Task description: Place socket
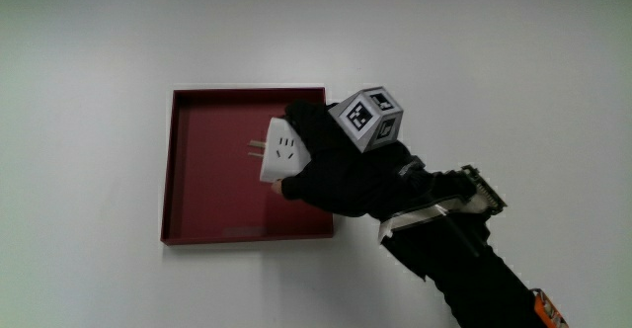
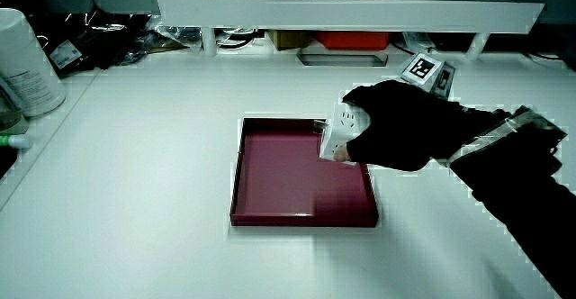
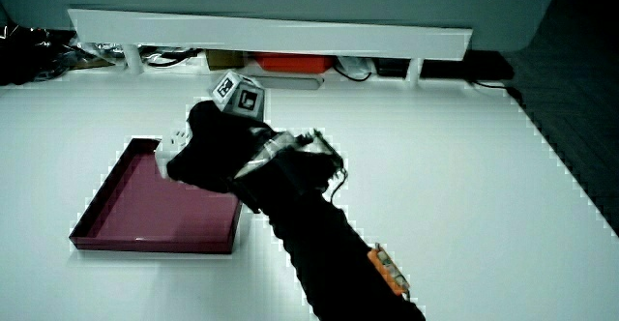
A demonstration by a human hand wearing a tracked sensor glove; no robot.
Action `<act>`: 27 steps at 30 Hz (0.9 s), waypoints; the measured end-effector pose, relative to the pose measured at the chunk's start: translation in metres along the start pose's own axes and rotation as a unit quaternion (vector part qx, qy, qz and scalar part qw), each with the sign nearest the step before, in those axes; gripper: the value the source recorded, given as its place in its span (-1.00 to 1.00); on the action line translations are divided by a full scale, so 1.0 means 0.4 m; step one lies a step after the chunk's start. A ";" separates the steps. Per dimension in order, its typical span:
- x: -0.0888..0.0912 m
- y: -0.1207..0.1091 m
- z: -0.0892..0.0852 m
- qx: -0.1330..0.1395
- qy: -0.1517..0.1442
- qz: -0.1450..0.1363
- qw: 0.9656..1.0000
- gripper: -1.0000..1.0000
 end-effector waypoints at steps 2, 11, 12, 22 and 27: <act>0.007 0.012 -0.031 -0.015 0.008 0.002 1.000 0.00; 0.015 0.049 -0.132 -0.060 0.007 -0.007 0.998 0.00; 0.020 0.052 -0.141 -0.065 0.008 -0.009 0.998 0.00; 0.068 0.077 -0.219 -0.102 0.000 -0.045 0.994 0.00; 0.094 0.084 -0.242 -0.115 0.000 -0.060 0.992 0.00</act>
